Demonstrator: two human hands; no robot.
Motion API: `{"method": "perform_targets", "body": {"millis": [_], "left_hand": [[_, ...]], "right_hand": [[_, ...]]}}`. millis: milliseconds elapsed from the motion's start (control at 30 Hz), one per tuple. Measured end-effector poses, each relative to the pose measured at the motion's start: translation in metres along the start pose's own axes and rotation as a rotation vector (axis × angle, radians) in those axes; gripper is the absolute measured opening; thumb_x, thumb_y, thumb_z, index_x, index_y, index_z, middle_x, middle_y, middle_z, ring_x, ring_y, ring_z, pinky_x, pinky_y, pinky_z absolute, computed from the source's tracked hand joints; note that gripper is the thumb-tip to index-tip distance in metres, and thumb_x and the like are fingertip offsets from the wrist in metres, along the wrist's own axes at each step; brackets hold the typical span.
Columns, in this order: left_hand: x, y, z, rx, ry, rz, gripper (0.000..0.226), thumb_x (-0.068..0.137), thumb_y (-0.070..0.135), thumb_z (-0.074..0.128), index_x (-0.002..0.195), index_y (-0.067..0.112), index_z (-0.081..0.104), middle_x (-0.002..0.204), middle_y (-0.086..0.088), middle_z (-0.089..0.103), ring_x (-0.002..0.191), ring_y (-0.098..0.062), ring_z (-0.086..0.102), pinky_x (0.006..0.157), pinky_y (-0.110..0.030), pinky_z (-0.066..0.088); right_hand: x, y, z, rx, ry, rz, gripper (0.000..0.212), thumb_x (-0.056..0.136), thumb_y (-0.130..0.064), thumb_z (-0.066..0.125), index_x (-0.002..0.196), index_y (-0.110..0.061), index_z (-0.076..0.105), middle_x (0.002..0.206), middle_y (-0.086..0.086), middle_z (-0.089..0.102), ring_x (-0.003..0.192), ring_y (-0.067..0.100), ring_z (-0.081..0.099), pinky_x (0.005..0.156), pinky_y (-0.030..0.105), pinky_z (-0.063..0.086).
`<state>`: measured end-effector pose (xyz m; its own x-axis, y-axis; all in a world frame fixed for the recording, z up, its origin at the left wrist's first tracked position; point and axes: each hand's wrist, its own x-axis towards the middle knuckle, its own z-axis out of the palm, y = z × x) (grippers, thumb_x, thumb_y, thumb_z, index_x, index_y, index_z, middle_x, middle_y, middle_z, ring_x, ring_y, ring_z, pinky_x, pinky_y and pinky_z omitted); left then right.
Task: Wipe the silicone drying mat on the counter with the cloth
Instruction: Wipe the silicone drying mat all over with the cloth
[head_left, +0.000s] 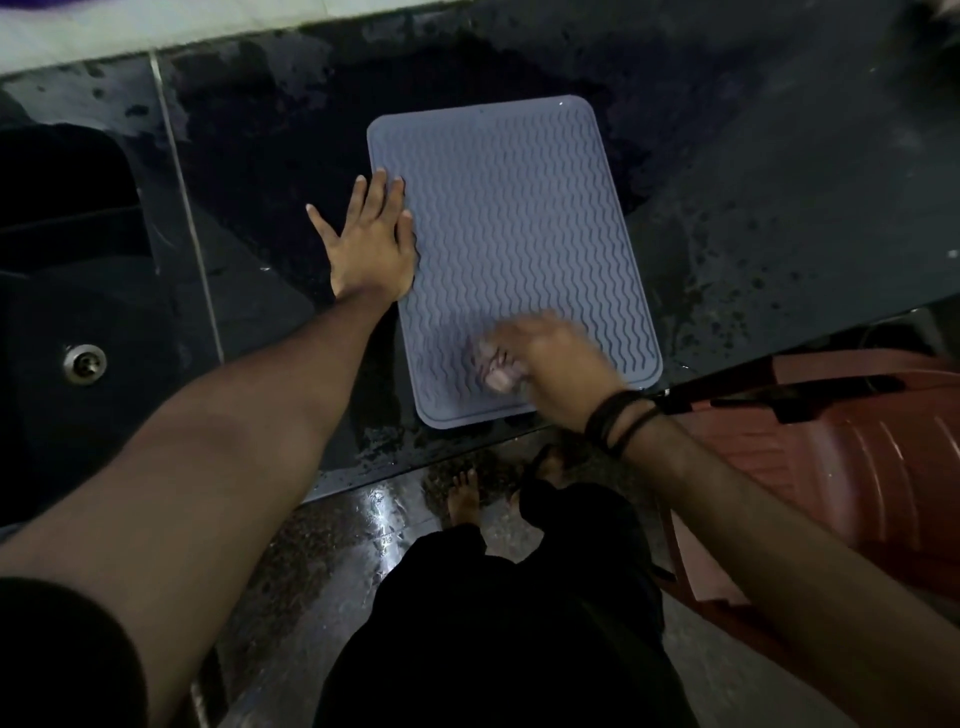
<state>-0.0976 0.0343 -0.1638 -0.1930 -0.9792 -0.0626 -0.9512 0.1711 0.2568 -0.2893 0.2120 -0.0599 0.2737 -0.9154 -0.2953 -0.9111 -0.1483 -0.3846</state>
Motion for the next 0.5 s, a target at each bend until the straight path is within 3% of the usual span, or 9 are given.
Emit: {"method": "perform_targets", "body": {"millis": [67, 133, 267, 400, 500], "left_hand": [[-0.001, 0.0, 0.0, 0.011, 0.004, 0.001, 0.055, 0.107, 0.042, 0.013, 0.16, 0.028, 0.021, 0.168, 0.008, 0.014, 0.155, -0.015, 0.008, 0.115, -0.072, -0.007], [0.0, 0.001, 0.0, 0.011, 0.004, -0.003, 0.055, 0.107, 0.042, 0.014, 0.16, 0.029, 0.021, 0.168, 0.009, 0.014, 0.155, -0.014, 0.008, 0.115, -0.072, -0.006], [0.0, 0.001, 0.0, 0.005, 0.01, -0.003, 0.055, 0.107, 0.042, 0.015, 0.159, 0.028, 0.024, 0.167, 0.008, 0.017, 0.155, -0.014, 0.009, 0.115, -0.072, -0.007], [0.001, 0.002, 0.001, 0.007, 0.022, -0.002, 0.055, 0.106, 0.042, 0.015, 0.159, 0.028, 0.025, 0.167, 0.008, 0.019, 0.155, -0.014, 0.011, 0.114, -0.072, -0.008], [0.001, 0.002, 0.0, 0.006, 0.018, -0.003, 0.056, 0.106, 0.042, 0.013, 0.159, 0.028, 0.022, 0.167, 0.008, 0.017, 0.155, -0.015, 0.009, 0.114, -0.072, -0.008]], "right_hand": [[0.021, 0.009, -0.013, -0.021, 0.193, 0.106, 0.055, 0.074, -0.002, 0.059, 0.126, -0.022, 0.058, 0.125, 0.003, 0.059, 0.115, 0.029, 0.05, 0.097, 0.043, 0.041], [0.047, 0.009, -0.018, -0.093, 0.265, 0.159, 0.061, 0.075, -0.004, 0.062, 0.133, -0.018, 0.053, 0.131, 0.006, 0.056, 0.12, 0.032, 0.047, 0.098, 0.044, 0.039], [0.069, -0.003, 0.012, -0.195, 0.066, 0.136, 0.069, 0.08, -0.009, 0.063, 0.144, -0.017, 0.04, 0.146, 0.005, 0.042, 0.132, 0.031, 0.037, 0.109, 0.049, 0.029], [0.028, -0.006, 0.042, -0.256, 0.139, 0.15, 0.068, 0.081, -0.006, 0.061, 0.144, -0.018, 0.039, 0.145, 0.002, 0.042, 0.128, 0.034, 0.04, 0.104, 0.052, 0.032], [-0.009, -0.007, 0.049, -0.257, 0.093, 0.12, 0.076, 0.077, -0.002, 0.06, 0.146, -0.021, 0.036, 0.148, -0.002, 0.039, 0.128, 0.033, 0.039, 0.104, 0.052, 0.033]]}}
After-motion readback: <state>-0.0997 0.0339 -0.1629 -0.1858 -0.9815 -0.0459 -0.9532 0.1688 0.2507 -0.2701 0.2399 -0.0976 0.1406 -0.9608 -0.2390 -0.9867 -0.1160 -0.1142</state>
